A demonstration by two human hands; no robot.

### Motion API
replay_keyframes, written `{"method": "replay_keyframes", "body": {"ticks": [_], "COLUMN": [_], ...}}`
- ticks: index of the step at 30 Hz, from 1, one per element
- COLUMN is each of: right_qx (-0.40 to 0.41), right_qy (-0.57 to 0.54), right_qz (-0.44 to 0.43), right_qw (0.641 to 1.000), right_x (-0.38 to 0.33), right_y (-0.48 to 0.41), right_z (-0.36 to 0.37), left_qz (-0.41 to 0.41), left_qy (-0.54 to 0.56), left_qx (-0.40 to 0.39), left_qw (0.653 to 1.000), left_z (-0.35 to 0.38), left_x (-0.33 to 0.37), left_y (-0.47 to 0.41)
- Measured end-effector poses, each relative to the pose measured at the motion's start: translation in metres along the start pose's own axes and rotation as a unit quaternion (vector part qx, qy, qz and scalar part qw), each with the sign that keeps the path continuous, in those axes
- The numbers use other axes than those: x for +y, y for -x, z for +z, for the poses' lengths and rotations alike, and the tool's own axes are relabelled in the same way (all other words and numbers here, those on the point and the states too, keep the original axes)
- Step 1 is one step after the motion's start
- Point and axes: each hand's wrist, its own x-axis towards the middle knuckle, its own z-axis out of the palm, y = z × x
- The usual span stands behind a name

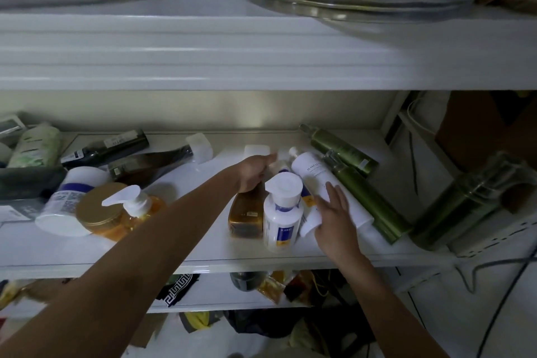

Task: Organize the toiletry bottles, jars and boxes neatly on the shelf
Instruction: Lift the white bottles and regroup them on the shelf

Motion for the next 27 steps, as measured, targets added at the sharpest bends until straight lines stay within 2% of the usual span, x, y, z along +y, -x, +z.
{"method": "replay_keyframes", "body": {"ticks": [3,5,7,10,13,15,17,20,23,27], "right_qx": [-0.033,-0.056,-0.046,-0.012,-0.07,-0.108,-0.144,-0.181,-0.189,-0.211], "right_qy": [0.035,0.051,0.035,-0.074,-0.239,-0.328,-0.344,-0.306,-0.268,-0.205], "right_qz": [-0.002,0.008,0.03,0.07,0.071,0.077,0.083,0.07,0.06,0.001], "right_qw": [0.999,0.997,0.998,0.995,0.966,0.935,0.924,0.932,0.943,0.956], "right_x": [0.001,-0.003,-0.008,-0.014,-0.019,-0.026,-0.036,-0.053,-0.07,-0.096], "right_y": [0.0,-0.001,-0.005,-0.022,-0.056,-0.078,-0.095,-0.117,-0.135,-0.148], "right_z": [-0.003,-0.01,-0.022,-0.041,-0.047,-0.047,-0.045,-0.037,-0.031,-0.03], "left_qz": [0.032,0.068,0.118,0.168,0.206,0.251,0.282,0.293,0.305,0.266], "left_qy": [-0.025,-0.029,-0.023,-0.026,-0.138,-0.252,-0.392,-0.503,-0.578,-0.597], "left_qx": [0.037,0.091,0.154,0.193,0.159,0.133,0.12,0.109,0.132,0.172], "left_qw": [0.998,0.993,0.981,0.966,0.956,0.925,0.867,0.806,0.745,0.737], "left_z": [-0.002,-0.007,-0.013,-0.018,-0.025,-0.032,-0.039,-0.043,-0.041,-0.029], "left_x": [0.001,-0.004,-0.015,-0.036,-0.07,-0.092,-0.107,-0.117,-0.124,-0.121], "left_y": [0.007,0.014,0.025,0.048,0.067,0.071,0.069,0.072,0.075,0.08]}}
